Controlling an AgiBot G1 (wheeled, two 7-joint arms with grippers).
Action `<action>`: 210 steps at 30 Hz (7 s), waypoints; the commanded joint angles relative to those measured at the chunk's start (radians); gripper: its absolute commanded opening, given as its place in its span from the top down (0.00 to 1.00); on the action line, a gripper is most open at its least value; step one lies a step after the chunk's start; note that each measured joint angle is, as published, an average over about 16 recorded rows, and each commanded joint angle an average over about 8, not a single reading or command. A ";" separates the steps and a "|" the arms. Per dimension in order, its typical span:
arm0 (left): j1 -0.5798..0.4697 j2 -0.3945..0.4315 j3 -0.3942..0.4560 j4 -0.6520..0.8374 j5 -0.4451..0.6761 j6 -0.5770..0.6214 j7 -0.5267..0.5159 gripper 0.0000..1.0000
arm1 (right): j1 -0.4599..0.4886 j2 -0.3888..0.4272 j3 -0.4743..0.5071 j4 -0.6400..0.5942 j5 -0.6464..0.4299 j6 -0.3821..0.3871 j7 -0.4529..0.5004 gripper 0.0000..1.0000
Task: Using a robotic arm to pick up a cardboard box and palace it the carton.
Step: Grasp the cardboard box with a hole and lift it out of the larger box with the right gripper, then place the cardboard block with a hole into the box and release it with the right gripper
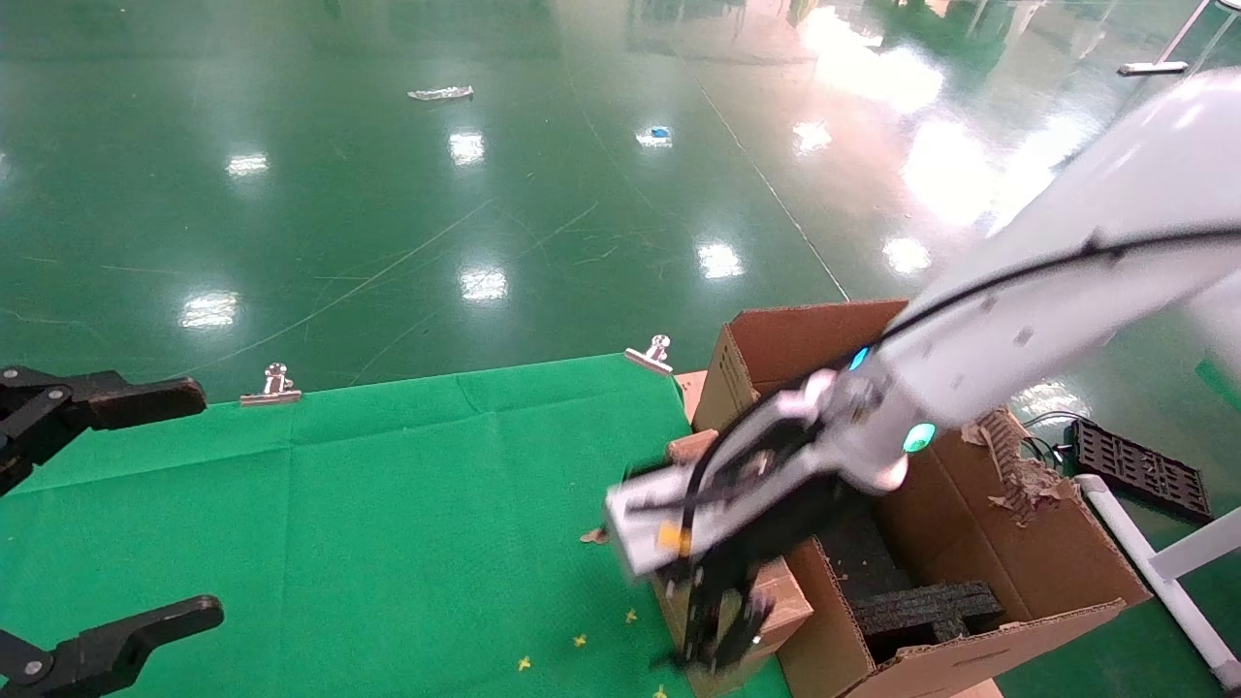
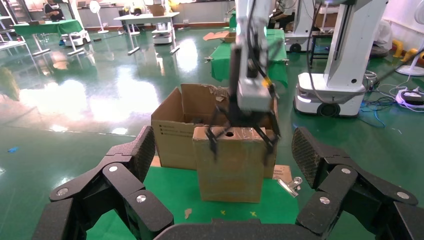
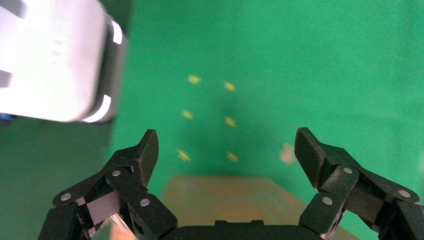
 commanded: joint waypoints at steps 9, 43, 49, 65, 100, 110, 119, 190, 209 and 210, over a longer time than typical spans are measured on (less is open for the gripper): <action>0.000 0.000 0.001 0.000 -0.001 0.000 0.000 0.00 | 0.246 0.007 -0.188 0.002 -0.049 -0.003 0.043 0.00; -0.001 -0.001 0.003 0.000 -0.002 -0.001 0.002 0.00 | 0.432 -0.068 -0.573 -0.110 0.050 0.058 0.898 0.00; -0.001 -0.001 0.004 0.000 -0.002 -0.002 0.002 0.00 | 0.391 -0.101 -0.588 -0.212 0.091 0.047 0.970 0.00; -0.001 -0.002 0.005 0.000 -0.003 -0.002 0.002 0.37 | 0.333 -0.149 -0.625 -0.249 0.067 0.067 1.041 0.99; -0.001 -0.003 0.007 0.000 -0.005 -0.003 0.003 1.00 | 0.401 -0.034 -0.573 -0.167 0.065 0.155 1.042 1.00; -0.002 -0.003 0.008 0.000 -0.005 -0.003 0.004 1.00 | 0.586 0.096 -0.454 -0.290 0.042 0.247 0.890 1.00; -0.002 -0.003 0.008 0.000 -0.006 -0.004 0.004 1.00 | 0.667 0.152 -0.485 -0.457 -0.090 0.189 0.882 1.00; -0.003 -0.005 0.012 0.000 -0.008 -0.005 0.006 0.00 | -0.086 -0.093 -0.556 -1.164 0.015 0.500 0.645 0.00; -0.003 -0.006 0.013 0.000 -0.009 -0.006 0.007 0.00 | -0.053 -0.141 -0.570 -1.247 -0.007 0.467 0.605 0.00; -0.003 -0.006 0.013 0.000 -0.009 -0.006 0.007 0.00 | -0.052 -0.142 -0.570 -1.249 -0.008 0.466 0.603 0.00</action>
